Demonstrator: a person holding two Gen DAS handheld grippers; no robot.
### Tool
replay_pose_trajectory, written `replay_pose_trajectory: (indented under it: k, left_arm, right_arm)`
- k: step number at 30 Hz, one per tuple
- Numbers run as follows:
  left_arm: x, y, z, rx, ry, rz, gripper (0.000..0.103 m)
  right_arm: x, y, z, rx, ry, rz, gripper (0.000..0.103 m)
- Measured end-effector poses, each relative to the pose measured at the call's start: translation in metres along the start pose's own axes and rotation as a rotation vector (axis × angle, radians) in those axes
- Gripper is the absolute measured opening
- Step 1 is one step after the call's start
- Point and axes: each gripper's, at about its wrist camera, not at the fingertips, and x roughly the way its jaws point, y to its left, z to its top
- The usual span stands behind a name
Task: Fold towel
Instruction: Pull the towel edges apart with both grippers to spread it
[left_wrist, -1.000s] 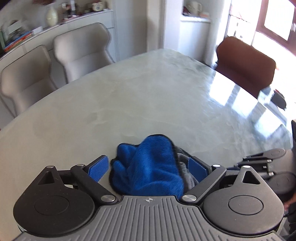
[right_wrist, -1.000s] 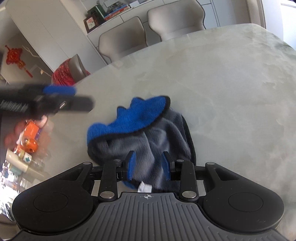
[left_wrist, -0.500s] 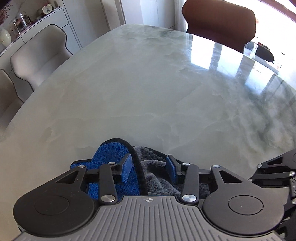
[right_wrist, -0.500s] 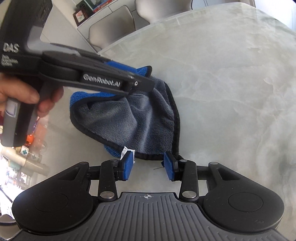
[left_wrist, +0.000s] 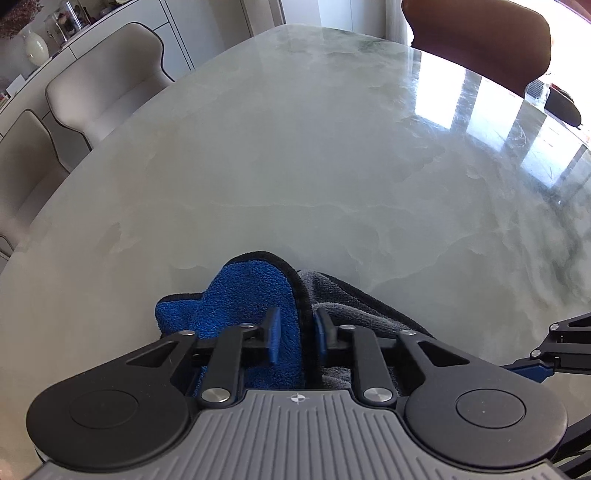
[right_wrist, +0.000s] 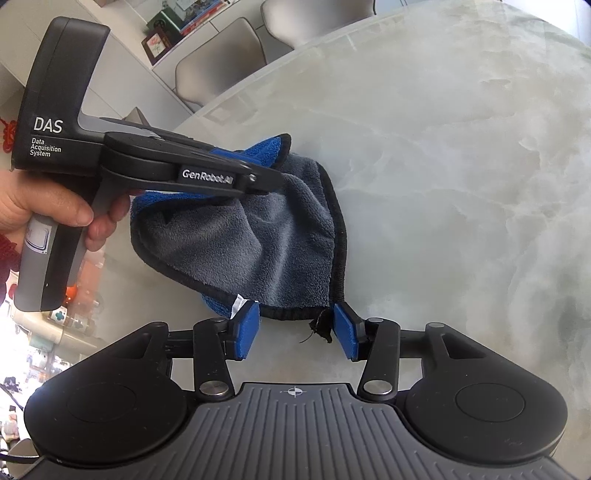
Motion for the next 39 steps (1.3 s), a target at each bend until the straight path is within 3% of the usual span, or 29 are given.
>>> replay_pose_trajectory:
  k: [13,18,23,26,28,30,35,39]
  left_arm:
    - [-0.057,0.024,-0.018,-0.037,-0.110,0.061,0.006]
    - [-0.080,0.057,-0.038,-0.193,-0.142,0.087,0.006]
    - [-0.103,0.078,-0.073,-0.311,-0.158,0.122,0.006]
    - [-0.110,0.086,-0.102,-0.382,-0.142,0.122,0.006]
    - [-0.112,0.091,-0.116,-0.422,-0.138,0.115,0.006]
    - [-0.113,0.096,-0.133,-0.488,-0.138,0.097,0.006]
    - [-0.110,0.101,-0.157,-0.560,-0.137,0.077,0.006]
    - [-0.101,0.103,-0.168,-0.588,-0.126,0.060,0.007]
  right_arm:
    - [-0.003,0.009,0.004,-0.042,-0.023,-0.026,0.056]
    - [-0.002,0.015,0.006,-0.082,-0.038,-0.047,0.060]
    - [0.000,0.015,0.010,-0.105,-0.068,-0.123,0.063]
    - [0.007,0.023,0.011,-0.185,-0.072,-0.157,0.060]
    - [0.013,0.031,0.009,-0.260,-0.066,-0.188,0.047]
    - [0.020,0.037,0.008,-0.299,-0.041,-0.214,0.043]
    - [0.028,0.040,0.007,-0.297,-0.013,-0.287,0.045]
    - [0.032,0.046,0.000,-0.354,-0.010,-0.296,0.047]
